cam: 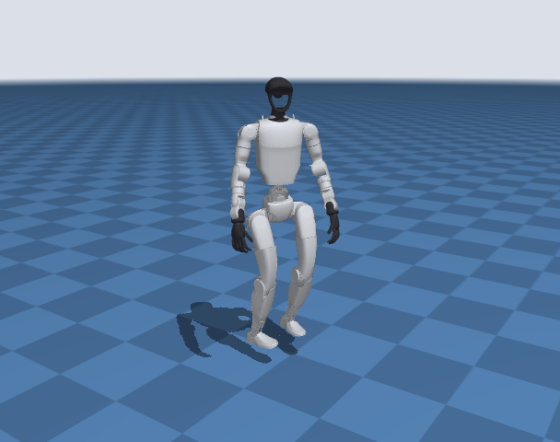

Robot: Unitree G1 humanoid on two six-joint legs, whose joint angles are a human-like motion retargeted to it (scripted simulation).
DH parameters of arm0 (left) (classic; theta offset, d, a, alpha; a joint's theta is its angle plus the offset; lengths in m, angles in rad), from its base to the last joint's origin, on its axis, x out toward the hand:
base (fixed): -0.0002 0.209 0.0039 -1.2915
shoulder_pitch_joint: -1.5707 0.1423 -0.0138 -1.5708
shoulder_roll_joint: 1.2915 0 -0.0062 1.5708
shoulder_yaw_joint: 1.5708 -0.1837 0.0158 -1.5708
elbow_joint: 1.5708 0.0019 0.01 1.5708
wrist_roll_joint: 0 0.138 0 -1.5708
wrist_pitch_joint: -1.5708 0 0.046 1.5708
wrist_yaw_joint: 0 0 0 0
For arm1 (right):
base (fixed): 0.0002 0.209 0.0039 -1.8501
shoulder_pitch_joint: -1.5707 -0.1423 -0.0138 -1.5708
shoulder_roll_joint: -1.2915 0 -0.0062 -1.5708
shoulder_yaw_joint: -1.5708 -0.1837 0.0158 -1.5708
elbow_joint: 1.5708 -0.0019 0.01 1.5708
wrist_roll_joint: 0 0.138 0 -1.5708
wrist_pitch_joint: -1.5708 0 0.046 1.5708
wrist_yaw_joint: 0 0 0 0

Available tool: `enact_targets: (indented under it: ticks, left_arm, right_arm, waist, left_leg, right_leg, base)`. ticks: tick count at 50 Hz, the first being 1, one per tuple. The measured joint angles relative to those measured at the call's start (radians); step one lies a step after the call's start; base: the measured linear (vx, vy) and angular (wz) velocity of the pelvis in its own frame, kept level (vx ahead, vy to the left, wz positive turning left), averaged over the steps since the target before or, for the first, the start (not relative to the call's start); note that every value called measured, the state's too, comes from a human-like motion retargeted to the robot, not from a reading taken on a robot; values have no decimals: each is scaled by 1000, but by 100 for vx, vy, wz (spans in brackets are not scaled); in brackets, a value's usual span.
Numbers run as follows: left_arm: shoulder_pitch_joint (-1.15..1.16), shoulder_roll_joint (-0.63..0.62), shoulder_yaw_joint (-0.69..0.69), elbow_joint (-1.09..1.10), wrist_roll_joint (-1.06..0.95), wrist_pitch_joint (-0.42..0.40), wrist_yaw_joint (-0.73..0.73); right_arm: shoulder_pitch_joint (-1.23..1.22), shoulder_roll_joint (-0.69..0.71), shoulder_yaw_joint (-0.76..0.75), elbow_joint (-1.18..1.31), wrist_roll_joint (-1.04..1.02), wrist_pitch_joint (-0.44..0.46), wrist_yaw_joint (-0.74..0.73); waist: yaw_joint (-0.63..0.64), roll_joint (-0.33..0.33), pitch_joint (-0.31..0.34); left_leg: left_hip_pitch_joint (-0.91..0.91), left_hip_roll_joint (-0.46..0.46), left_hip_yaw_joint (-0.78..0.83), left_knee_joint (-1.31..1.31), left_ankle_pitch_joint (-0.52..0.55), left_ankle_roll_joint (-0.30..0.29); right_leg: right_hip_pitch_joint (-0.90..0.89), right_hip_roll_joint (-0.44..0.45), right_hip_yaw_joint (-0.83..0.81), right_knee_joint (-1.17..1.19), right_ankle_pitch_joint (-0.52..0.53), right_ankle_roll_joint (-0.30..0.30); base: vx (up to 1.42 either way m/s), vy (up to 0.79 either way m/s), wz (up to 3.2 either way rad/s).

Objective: Walk

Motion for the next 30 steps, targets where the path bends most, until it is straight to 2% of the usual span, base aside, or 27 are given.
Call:
enact_targets:
  ticks: [5,8,10,15,20,30]
  left_arm:
    - [8,-6,-7,-11,-2,-5,15]
    - [18,-10,-11,-4,-2,-7,19]
    - [24,-9,-12,7,0,-7,20]
    - [25,-13,-28,50,17,-4,7]
    - [39,-13,-47,91,40,-7,-8]
    - [54,-11,-89,101,72,-41,-33]
  right_arm:
    - [-9,-3,5,-28,7,-12,-8]
    - [-8,-1,11,-47,15,-23,-10]
    - [-11,1,17,-61,18,-30,-9]
    - [-17,-1,10,-91,22,-42,1]
    - [1,3,6,-114,14,-48,9]
    - [57,-2,-10,-127,-27,-52,22]
  waist:
    - [0,-29,16]
    - [14,-50,37]
    - [38,-53,48]
    - [15,-65,71]
    - [-2,-55,84]
    - [-11,-25,87]
  left_leg:
    - [37,-36,7,-22,-14,17]
    - [76,-40,50,-26,-35,19]
    - [94,-24,87,-28,-53,18]
    - [140,-60,74,-65,-62,19]
    - [194,-57,57,-96,-72,4]
    - [279,-1,23,-107,-96,-53]
  right_leg:
    - [-42,-14,-30,146,-50,27]
    - [-115,-105,-270,341,-76,-18]
    - [-179,-258,-456,476,-135,-124]
    - [-300,-348,-506,646,-140,-153]
    - [-377,-377,-556,576,-126,-160]
    - [-412,-318,-624,142,-49,-116]
  base:
    - [6,8,-21]
    - [6,2,-81]
    - [8,3,-96]
    - [12,2,-8]
    - [19,-3,-7]
    - [26,-10,-7]
